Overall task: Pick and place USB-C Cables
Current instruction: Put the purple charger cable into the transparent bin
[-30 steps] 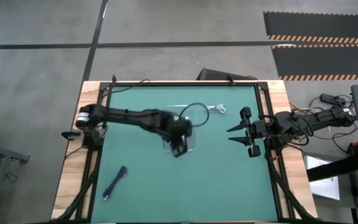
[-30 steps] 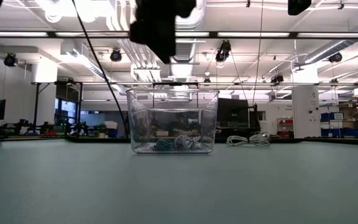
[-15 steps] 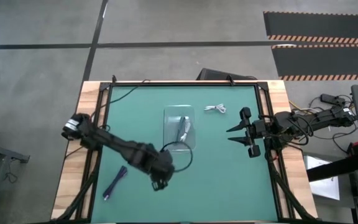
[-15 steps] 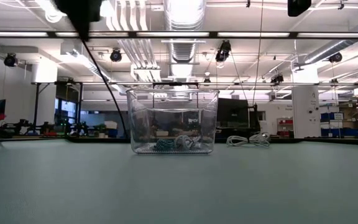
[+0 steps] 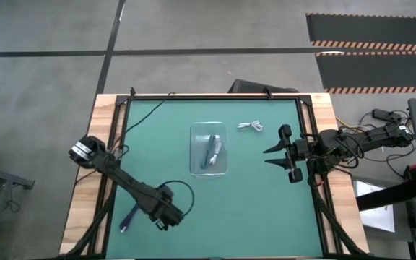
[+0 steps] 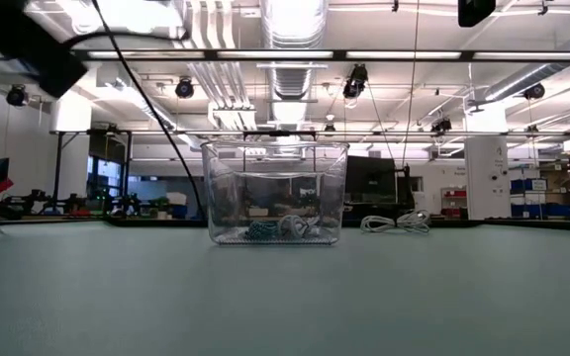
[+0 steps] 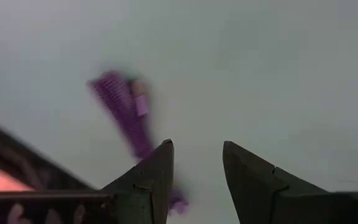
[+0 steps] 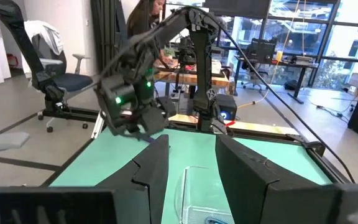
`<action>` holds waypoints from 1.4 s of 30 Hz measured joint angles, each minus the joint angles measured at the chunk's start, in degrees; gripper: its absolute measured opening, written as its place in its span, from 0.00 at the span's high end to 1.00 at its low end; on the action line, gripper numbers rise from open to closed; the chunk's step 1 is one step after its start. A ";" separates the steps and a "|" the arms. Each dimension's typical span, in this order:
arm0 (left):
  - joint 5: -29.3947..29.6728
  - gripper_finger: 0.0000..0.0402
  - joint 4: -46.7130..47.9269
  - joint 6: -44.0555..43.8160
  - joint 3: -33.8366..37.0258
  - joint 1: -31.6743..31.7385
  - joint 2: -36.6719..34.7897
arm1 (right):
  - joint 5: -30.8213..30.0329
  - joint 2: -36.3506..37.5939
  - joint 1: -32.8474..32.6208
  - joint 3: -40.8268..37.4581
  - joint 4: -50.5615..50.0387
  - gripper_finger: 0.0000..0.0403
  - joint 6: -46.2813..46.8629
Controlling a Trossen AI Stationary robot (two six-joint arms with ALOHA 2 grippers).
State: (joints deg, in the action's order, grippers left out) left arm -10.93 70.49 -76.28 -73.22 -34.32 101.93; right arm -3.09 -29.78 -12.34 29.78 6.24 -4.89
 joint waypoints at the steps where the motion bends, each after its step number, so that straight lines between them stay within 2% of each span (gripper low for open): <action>1: -0.65 0.69 0.01 -0.76 1.46 -0.03 0.00 | 0.00 0.00 0.00 0.00 -0.02 0.69 -0.04; 11: -3.06 0.69 0.09 -2.31 11.23 -0.13 0.00 | 0.01 0.00 0.00 0.00 -0.04 0.69 -0.12; 42: -3.32 0.69 -6.05 -5.12 15.66 -1.06 0.00 | 0.03 0.00 -0.02 0.00 -0.49 0.69 -0.02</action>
State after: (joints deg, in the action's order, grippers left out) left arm -14.25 64.44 -81.41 -57.56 -35.38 101.93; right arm -3.06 -29.78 -12.36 29.78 5.75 -4.91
